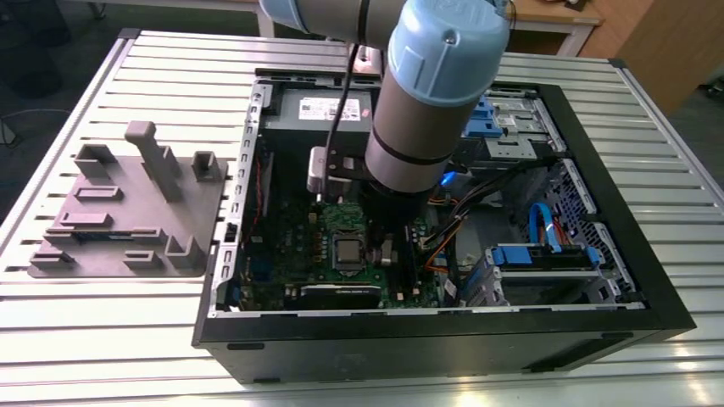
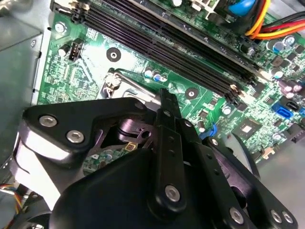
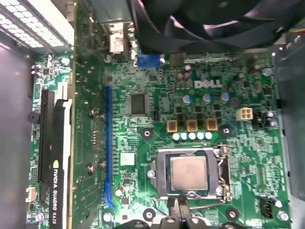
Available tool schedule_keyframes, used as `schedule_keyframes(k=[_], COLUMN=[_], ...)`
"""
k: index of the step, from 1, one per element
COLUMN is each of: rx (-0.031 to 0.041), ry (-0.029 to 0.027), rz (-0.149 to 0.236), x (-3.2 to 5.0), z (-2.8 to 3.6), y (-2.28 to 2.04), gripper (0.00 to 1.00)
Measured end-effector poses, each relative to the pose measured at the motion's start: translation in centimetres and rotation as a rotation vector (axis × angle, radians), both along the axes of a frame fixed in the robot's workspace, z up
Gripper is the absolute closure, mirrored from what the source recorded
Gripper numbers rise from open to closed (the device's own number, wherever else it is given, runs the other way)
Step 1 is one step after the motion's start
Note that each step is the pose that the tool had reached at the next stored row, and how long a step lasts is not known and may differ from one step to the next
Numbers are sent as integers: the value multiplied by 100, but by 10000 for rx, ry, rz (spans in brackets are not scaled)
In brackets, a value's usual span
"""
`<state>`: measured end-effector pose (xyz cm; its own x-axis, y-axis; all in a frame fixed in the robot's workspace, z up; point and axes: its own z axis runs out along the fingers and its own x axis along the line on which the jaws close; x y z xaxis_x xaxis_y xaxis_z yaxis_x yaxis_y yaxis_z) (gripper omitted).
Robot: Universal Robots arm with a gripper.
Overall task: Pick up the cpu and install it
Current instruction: 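Install the first cpu locking lever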
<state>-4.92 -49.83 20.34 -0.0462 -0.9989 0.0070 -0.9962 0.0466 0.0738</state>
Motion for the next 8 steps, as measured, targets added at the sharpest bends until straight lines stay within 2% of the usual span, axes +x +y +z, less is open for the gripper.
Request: schedule_keyframes(k=[4, 8], rx=[-14, -14], ry=[1, 0], rz=[43, 56], x=[0, 1], z=[-14, -41], y=[-32, -37], gripper=[90, 90])
